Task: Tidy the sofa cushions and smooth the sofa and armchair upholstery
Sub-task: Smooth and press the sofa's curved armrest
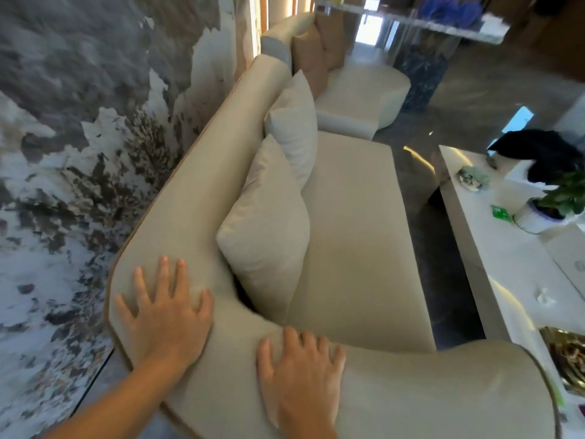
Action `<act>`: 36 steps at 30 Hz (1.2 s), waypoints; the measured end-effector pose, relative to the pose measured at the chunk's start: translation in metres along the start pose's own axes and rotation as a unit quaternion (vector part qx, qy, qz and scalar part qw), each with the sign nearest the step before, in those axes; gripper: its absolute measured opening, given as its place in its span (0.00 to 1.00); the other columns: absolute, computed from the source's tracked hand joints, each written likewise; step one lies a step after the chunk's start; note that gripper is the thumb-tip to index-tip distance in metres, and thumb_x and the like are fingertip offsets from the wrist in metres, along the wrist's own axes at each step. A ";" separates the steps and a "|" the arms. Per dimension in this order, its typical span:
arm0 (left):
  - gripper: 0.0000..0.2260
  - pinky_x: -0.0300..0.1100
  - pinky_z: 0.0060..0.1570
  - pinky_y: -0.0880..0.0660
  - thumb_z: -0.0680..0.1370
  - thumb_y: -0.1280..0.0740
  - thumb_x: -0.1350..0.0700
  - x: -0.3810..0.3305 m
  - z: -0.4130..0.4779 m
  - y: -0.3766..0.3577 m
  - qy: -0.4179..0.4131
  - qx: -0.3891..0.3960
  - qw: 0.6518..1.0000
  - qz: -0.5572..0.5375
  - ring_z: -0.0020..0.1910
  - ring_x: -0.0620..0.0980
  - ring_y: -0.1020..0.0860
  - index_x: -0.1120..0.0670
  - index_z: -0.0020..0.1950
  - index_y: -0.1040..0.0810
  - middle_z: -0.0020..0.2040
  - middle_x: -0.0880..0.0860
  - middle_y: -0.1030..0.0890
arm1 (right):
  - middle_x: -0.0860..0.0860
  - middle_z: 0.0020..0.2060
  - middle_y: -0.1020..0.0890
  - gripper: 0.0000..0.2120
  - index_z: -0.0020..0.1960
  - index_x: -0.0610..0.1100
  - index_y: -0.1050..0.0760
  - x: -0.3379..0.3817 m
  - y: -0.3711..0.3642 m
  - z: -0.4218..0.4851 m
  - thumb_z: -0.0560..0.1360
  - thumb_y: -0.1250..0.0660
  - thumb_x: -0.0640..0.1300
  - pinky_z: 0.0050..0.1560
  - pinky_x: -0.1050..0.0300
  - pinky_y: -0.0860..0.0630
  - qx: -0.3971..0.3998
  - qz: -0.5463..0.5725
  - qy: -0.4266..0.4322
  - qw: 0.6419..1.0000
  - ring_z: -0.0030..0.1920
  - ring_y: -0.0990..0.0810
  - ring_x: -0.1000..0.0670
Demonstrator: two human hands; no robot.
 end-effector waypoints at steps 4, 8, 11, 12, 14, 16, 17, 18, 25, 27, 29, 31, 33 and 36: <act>0.32 0.64 0.73 0.51 0.76 0.54 0.36 -0.002 0.013 -0.001 0.027 0.021 0.999 0.019 0.78 0.58 0.53 0.44 0.79 0.49 0.81 0.45 0.48 | 0.44 0.31 0.20 0.17 0.36 0.47 0.21 0.007 0.005 0.013 0.64 0.35 0.60 0.47 0.40 0.29 -0.058 0.026 0.002 0.998 0.36 0.21 0.40; 0.31 0.64 0.73 0.53 0.77 0.52 0.37 -0.008 0.031 0.003 0.010 0.006 1.000 0.014 0.78 0.59 0.53 0.45 0.79 0.48 0.81 0.47 0.49 | 0.46 0.36 0.18 0.19 0.40 0.49 0.20 0.016 0.004 0.028 0.68 0.40 0.63 0.49 0.40 0.31 -0.044 0.012 0.004 0.999 0.42 0.20 0.40; 0.31 0.65 0.72 0.53 0.77 0.48 0.39 -0.012 0.052 0.003 0.004 0.001 1.000 -0.004 0.78 0.60 0.51 0.46 0.79 0.44 0.80 0.48 0.44 | 0.50 0.50 0.18 0.28 0.52 0.54 0.23 0.025 -0.003 0.047 0.73 0.56 0.67 0.58 0.38 0.38 0.012 -0.032 -0.001 0.999 0.54 0.24 0.42; 0.31 0.66 0.72 0.53 0.76 0.47 0.39 -0.014 0.061 0.002 0.003 -0.005 1.000 -0.007 0.78 0.60 0.51 0.46 0.78 0.43 0.80 0.48 0.43 | 0.51 0.52 0.19 0.29 0.53 0.54 0.25 0.029 -0.002 0.054 0.73 0.58 0.67 0.59 0.39 0.40 0.013 -0.034 0.003 0.999 0.56 0.25 0.43; 0.31 0.66 0.72 0.53 0.76 0.47 0.39 -0.016 0.079 0.000 0.000 -0.014 1.000 -0.014 0.78 0.60 0.50 0.46 0.78 0.42 0.80 0.49 0.42 | 0.51 0.52 0.20 0.28 0.52 0.55 0.26 0.035 0.001 0.068 0.73 0.59 0.67 0.59 0.39 0.41 0.010 -0.017 0.001 1.000 0.56 0.26 0.44; 0.31 0.67 0.72 0.52 0.75 0.47 0.39 -0.019 0.098 0.000 -0.010 -0.022 0.999 -0.021 0.78 0.61 0.49 0.46 0.78 0.41 0.80 0.49 0.41 | 0.51 0.52 0.20 0.27 0.52 0.55 0.26 0.044 0.001 0.083 0.74 0.59 0.66 0.60 0.39 0.41 0.010 -0.005 -0.001 1.000 0.57 0.26 0.44; 0.31 0.67 0.72 0.51 0.75 0.47 0.39 -0.020 0.108 0.000 -0.014 -0.028 0.999 -0.024 0.78 0.61 0.49 0.46 0.77 0.40 0.79 0.49 0.40 | 0.51 0.52 0.20 0.27 0.53 0.55 0.26 0.049 0.001 0.091 0.74 0.59 0.66 0.61 0.39 0.41 0.012 -0.003 -0.002 1.000 0.57 0.27 0.43; 0.31 0.67 0.72 0.50 0.75 0.48 0.38 -0.021 0.119 0.000 -0.018 -0.032 0.999 -0.023 0.78 0.61 0.48 0.46 0.77 0.40 0.79 0.49 0.40 | 0.51 0.52 0.20 0.27 0.53 0.55 0.26 0.053 0.000 0.099 0.74 0.59 0.66 0.61 0.39 0.41 0.013 -0.001 -0.005 1.000 0.57 0.27 0.43; 0.30 0.66 0.73 0.50 0.75 0.49 0.38 -0.030 0.198 -0.001 -0.033 -0.042 0.998 -0.035 0.78 0.59 0.48 0.44 0.77 0.41 0.80 0.47 0.41 | 0.51 0.51 0.20 0.25 0.50 0.54 0.27 0.090 0.001 0.159 0.75 0.58 0.66 0.58 0.39 0.41 0.000 0.016 -0.023 1.000 0.56 0.27 0.43; 0.30 0.65 0.73 0.51 0.75 0.48 0.38 -0.032 0.220 0.000 -0.040 -0.038 0.998 -0.038 0.78 0.58 0.49 0.44 0.77 0.41 0.80 0.47 0.42 | 0.50 0.51 0.20 0.25 0.50 0.54 0.27 0.101 0.000 0.177 0.75 0.58 0.65 0.57 0.40 0.40 0.002 0.016 -0.029 0.999 0.55 0.27 0.43; 0.30 0.65 0.73 0.51 0.75 0.46 0.38 -0.034 0.241 0.001 -0.048 -0.040 0.997 -0.044 0.78 0.58 0.48 0.44 0.77 0.40 0.80 0.47 0.41 | 0.50 0.53 0.20 0.26 0.52 0.54 0.27 0.113 -0.002 0.194 0.75 0.58 0.65 0.57 0.39 0.40 0.005 0.011 -0.037 0.999 0.56 0.27 0.43; 0.30 0.65 0.73 0.50 0.75 0.46 0.38 -0.035 0.259 0.001 -0.054 -0.037 0.997 -0.048 0.78 0.58 0.48 0.44 0.77 0.39 0.79 0.47 0.41 | 0.50 0.54 0.20 0.26 0.52 0.53 0.27 0.124 -0.004 0.209 0.74 0.58 0.66 0.57 0.39 0.41 0.006 0.013 -0.040 0.999 0.57 0.27 0.43; 0.30 0.65 0.73 0.50 0.74 0.46 0.38 -0.036 0.271 -0.002 -0.049 -0.032 0.997 -0.045 0.78 0.59 0.46 0.44 0.76 0.38 0.79 0.48 0.39 | 0.51 0.55 0.20 0.26 0.52 0.53 0.28 0.130 -0.004 0.218 0.73 0.58 0.66 0.58 0.39 0.41 0.007 0.021 -0.039 0.999 0.58 0.27 0.43; 0.22 0.68 0.71 0.49 0.75 0.41 0.42 -0.047 0.269 0.009 -0.109 -0.065 0.990 -0.054 0.75 0.63 0.40 0.45 0.67 0.25 0.74 0.51 0.29 | 0.51 0.56 0.21 0.26 0.54 0.54 0.28 0.130 -0.006 0.221 0.74 0.57 0.67 0.59 0.40 0.40 0.022 0.015 -0.043 0.999 0.59 0.28 0.44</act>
Point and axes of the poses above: each hand's wrist, its own z-axis towards the middle knuckle, its own y-axis out of the back of the hand, x = y × z, the point moved 9 cm from there along z, towards the middle knuckle
